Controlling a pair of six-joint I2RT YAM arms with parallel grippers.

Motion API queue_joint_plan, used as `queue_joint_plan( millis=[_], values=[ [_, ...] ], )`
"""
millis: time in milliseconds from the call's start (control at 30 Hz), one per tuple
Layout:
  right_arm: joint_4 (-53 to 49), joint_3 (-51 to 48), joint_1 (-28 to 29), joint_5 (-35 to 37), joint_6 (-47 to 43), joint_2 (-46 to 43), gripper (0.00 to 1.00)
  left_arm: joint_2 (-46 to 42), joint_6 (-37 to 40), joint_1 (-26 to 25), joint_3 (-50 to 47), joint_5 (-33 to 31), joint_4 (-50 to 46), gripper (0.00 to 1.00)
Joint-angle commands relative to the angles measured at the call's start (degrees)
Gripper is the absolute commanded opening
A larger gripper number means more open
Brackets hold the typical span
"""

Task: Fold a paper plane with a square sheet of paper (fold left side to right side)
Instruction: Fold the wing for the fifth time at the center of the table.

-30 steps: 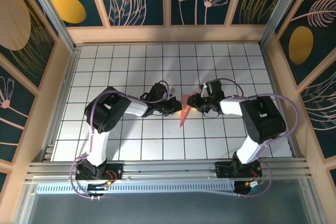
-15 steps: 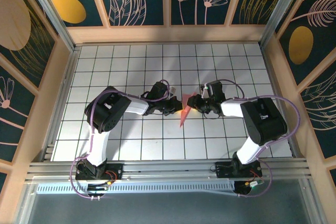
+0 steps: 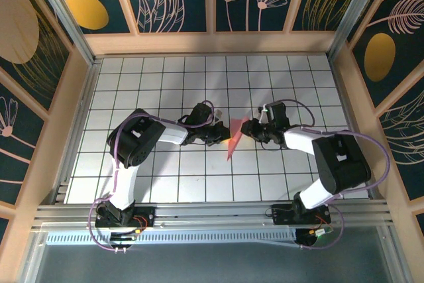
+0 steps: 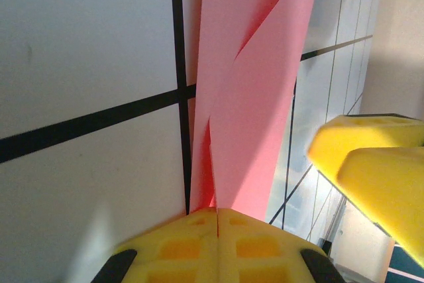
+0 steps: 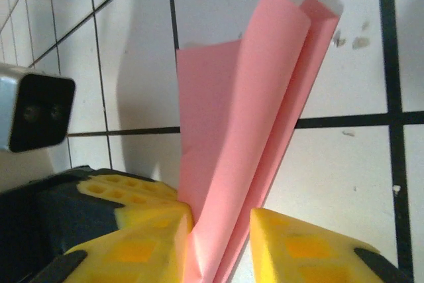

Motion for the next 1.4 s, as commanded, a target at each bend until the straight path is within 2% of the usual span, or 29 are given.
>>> queue_joint_plan(
  millis=[0,100,167,600,1367],
  values=[
    [-2.6,1.6,-0.2,-0.4,-2.4,-0.6,0.22,5.6,2.6,-0.8,-0.1,-9.5,-3.9,0.00],
    [-1.3,2.7,0.3,-1.6,-2.2,1.1,0.12,5.2,2.5,-0.7,-0.4,-10.1,-4.2,0.00],
    [-0.8,3.8,0.8,-2.1,-2.1,2.5,0.10,5.2,2.5,-0.8,-0.4,-10.4,-4.4,0.00],
    [0.1,6.3,2.0,-1.2,-0.4,8.2,0.09,4.7,2.0,-0.7,-0.6,-13.2,-7.5,0.00],
    [0.7,5.4,2.0,-0.3,-0.9,10.8,0.09,4.4,1.3,-0.7,-1.0,-14.7,-8.4,0.00]
  ],
)
